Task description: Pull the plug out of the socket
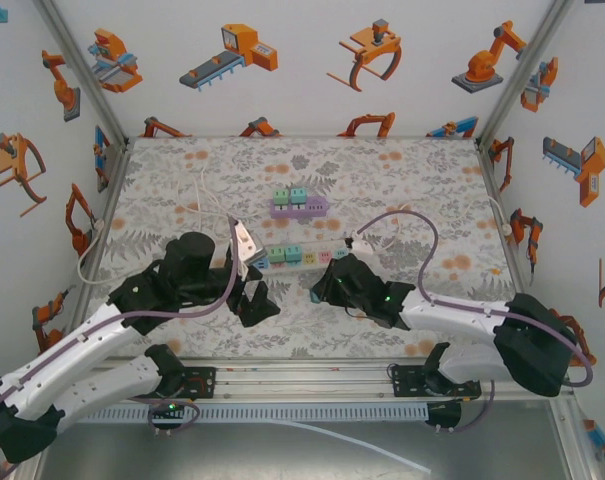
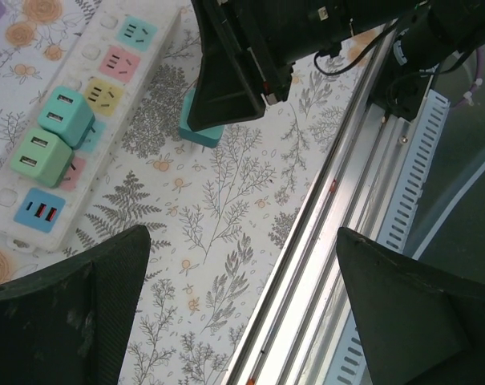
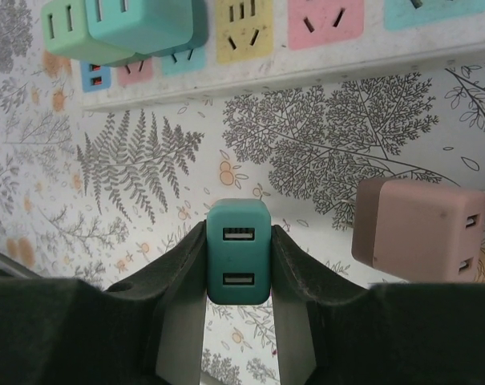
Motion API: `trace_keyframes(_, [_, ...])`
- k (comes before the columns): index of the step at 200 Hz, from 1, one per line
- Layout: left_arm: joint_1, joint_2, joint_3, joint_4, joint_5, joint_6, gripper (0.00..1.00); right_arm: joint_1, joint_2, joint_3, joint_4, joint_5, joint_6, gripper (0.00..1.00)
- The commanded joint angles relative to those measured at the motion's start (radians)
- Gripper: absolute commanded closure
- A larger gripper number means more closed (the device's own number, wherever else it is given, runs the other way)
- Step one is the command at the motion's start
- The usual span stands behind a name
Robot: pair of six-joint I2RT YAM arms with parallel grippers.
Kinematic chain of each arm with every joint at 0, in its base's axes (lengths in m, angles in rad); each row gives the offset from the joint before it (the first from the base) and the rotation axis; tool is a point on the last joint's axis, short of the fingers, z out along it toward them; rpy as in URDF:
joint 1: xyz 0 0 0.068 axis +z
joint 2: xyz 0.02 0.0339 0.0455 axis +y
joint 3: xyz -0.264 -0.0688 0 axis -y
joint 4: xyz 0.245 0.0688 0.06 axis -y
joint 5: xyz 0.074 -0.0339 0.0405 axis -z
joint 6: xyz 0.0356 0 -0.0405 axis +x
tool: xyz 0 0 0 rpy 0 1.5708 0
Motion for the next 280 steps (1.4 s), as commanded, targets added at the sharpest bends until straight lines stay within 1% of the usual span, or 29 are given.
trace_keyframes(1, [-0.005,-0.015,0.010,-0.019,-0.006,0.023,0.10,0.007,0.027,0.024,0.046,0.080,0.051,0.86])
trace_keyframes(53, [-0.005,0.003,0.010,-0.020,-0.029,0.031,0.08,0.019,0.087,0.015,0.061,0.091,0.062,0.80])
trace_keyframes(77, [-0.005,0.012,0.010,-0.020,-0.034,0.032,0.08,0.026,0.088,0.010,0.043,0.101,0.075,0.69])
trace_keyframes(110, [-0.005,0.016,0.010,-0.020,-0.048,0.029,0.08,0.027,0.086,0.014,0.008,0.100,0.073,0.63])
trace_keyframes(136, [-0.005,0.017,0.010,-0.020,-0.055,0.027,0.08,0.032,0.078,0.018,-0.017,0.106,0.075,0.56])
trace_keyframes(195, [-0.007,0.015,0.010,-0.021,-0.056,0.019,0.08,0.037,0.035,0.020,-0.072,0.147,0.079,0.54])
trace_keyframes(220, [-0.007,0.014,0.009,-0.021,-0.059,0.016,0.08,0.037,0.014,0.027,-0.107,0.160,0.081,0.51])
trace_keyframes(239, [-0.007,0.017,0.009,-0.019,-0.064,0.015,0.08,0.037,-0.009,0.029,-0.123,0.173,0.078,0.50])
trace_keyframes(280, [-0.007,0.018,0.007,-0.021,-0.110,0.007,0.08,0.036,-0.067,0.038,-0.152,0.196,0.061,0.50])
